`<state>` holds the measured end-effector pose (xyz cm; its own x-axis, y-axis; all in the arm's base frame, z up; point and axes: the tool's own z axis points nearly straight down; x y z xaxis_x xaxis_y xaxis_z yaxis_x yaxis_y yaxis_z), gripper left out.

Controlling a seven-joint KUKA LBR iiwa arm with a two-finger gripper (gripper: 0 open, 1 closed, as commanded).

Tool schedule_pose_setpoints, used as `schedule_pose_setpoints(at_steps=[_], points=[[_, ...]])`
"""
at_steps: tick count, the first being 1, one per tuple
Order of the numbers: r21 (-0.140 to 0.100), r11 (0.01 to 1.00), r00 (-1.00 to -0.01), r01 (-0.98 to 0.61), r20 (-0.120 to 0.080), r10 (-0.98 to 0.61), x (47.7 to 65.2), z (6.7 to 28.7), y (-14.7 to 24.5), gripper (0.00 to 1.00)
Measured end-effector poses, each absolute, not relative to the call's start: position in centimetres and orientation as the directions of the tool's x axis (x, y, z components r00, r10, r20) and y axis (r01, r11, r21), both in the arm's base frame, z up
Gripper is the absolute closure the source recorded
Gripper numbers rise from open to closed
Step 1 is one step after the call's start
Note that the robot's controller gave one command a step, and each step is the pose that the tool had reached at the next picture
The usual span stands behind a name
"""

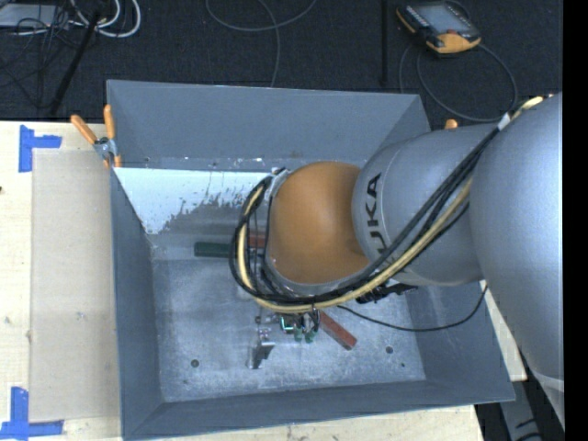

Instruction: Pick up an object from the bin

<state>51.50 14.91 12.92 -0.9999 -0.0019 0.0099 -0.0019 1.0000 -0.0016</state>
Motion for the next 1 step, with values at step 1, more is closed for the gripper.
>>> schedule_pose_setpoints(at_steps=[1], points=[[0.0,1.0,-1.0,0.002,0.003,0.002,51.71,13.33,14.86,0.0]])
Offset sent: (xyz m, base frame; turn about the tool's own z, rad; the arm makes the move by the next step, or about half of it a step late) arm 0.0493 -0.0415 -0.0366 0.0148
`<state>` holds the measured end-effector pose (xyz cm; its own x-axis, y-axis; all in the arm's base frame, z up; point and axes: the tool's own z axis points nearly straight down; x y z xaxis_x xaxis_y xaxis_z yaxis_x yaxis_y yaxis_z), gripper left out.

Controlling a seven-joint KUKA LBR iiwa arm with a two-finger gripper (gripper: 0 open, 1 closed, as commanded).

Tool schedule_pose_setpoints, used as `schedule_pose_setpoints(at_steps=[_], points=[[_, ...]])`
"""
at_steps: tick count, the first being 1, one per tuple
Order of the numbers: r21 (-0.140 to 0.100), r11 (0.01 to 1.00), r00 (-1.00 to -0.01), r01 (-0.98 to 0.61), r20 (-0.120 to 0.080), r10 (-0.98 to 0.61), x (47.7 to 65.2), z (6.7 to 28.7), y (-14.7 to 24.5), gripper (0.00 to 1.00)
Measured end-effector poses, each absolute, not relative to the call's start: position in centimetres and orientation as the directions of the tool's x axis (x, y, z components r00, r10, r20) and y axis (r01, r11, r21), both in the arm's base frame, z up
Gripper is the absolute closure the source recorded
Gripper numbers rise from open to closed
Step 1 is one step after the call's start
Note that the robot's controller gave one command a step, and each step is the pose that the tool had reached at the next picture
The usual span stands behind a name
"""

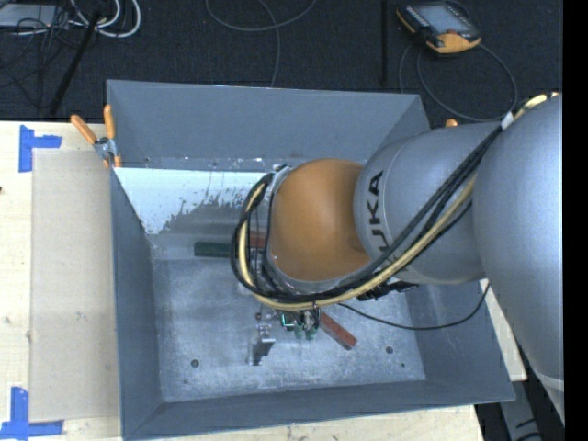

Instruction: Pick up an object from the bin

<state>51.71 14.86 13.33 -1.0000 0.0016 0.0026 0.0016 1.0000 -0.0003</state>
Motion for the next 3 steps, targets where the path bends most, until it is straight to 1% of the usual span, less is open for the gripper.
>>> schedule_pose_setpoints(at_steps=[1,2,3], points=[[0.003,1.0,-1.0,-0.004,-0.001,-0.004,52.5,12.8,14.5,0.0],[0.003,0.999,-0.999,-0.036,-0.01,-0.036,57.1,9.1,11.2,0.0],[0.003,0.999,-0.999,-0.036,-0.01,-0.036,57.1,9.1,11.2,0.0]])
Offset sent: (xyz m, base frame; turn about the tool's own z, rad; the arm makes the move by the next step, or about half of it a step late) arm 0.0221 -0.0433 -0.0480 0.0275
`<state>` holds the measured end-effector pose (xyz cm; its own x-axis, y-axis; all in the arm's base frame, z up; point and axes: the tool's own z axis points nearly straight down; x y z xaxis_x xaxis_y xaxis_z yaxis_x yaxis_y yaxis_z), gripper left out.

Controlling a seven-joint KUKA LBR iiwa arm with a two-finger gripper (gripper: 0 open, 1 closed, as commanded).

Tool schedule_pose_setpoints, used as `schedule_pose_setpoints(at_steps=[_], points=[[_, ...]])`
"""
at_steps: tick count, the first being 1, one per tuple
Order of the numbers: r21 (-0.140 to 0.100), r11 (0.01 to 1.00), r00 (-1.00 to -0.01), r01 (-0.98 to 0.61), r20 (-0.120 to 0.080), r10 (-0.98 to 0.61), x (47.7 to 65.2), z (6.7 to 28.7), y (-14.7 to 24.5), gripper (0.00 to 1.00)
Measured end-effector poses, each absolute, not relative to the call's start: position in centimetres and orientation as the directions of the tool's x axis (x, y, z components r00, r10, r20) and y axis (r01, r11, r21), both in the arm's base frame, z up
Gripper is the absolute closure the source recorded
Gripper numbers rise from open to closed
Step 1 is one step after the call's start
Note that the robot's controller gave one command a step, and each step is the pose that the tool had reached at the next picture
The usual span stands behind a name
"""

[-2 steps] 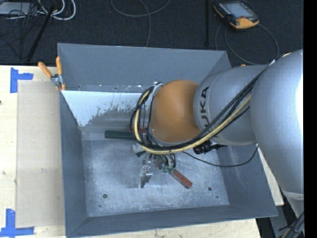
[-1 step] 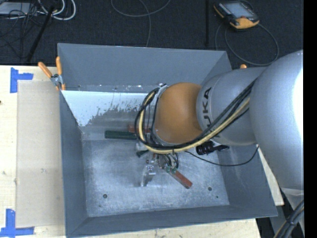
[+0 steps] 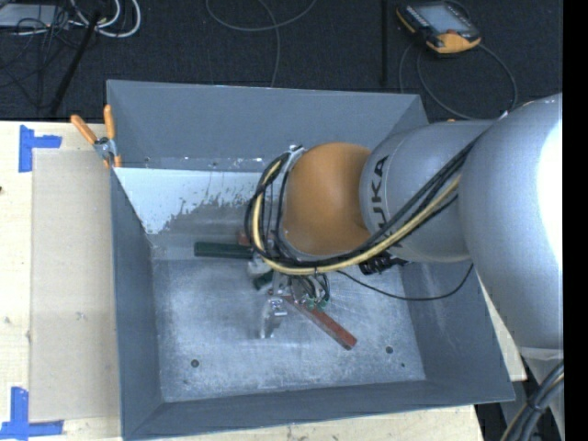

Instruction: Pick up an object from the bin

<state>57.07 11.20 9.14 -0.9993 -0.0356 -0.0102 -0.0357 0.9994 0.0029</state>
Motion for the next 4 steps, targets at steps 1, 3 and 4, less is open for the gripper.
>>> schedule_pose_setpoints(at_steps=[1,3,4], points=[[0.001,0.976,-0.976,-0.219,-0.001,-0.219,57.3,8.4,9.4,0.0],[-0.001,0.962,-0.962,-0.271,-0.015,-0.271,60.5,7.7,3.8,1.0],[-0.001,0.963,-0.962,-0.271,-0.015,-0.271,60.5,7.7,3.8,1.0]])
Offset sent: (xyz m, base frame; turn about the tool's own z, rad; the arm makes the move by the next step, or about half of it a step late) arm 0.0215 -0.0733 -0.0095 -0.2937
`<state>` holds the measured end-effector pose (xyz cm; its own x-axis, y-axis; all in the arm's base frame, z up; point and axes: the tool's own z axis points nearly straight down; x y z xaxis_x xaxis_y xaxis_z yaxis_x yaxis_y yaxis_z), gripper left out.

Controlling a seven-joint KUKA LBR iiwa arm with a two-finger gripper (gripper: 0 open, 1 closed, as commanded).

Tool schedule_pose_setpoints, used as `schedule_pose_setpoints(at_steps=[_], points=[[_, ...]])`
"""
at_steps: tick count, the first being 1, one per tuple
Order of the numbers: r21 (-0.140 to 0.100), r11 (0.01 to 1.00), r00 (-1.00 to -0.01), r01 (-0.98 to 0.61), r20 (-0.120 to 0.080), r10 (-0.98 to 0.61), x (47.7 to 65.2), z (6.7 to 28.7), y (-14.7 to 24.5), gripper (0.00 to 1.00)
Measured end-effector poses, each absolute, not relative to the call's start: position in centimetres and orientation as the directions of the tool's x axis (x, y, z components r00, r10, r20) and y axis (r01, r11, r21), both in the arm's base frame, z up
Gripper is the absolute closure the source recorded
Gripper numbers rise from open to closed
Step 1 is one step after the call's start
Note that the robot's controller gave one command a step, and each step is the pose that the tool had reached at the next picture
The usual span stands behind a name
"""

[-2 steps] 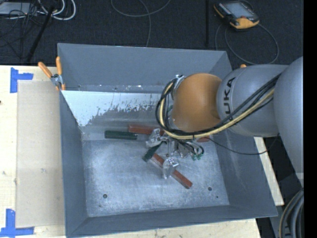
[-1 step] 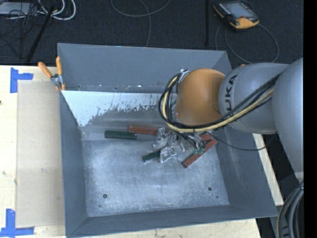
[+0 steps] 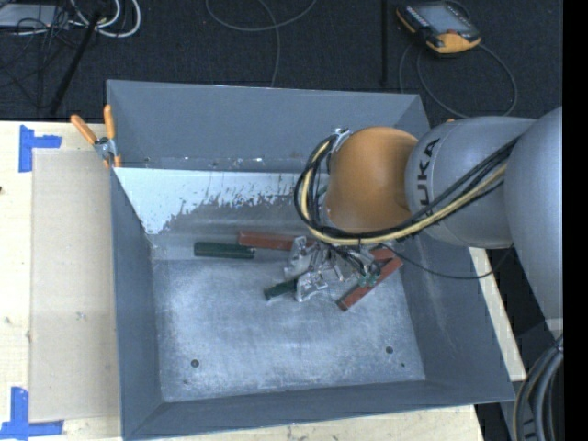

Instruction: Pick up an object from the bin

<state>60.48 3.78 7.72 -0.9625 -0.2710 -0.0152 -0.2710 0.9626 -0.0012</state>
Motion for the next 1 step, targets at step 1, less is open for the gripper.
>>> schedule_pose_setpoints(at_steps=[1], points=[[0.0,0.925,-0.925,-0.38,-0.003,-0.38,60.02,22.14,6.68,1.0]])
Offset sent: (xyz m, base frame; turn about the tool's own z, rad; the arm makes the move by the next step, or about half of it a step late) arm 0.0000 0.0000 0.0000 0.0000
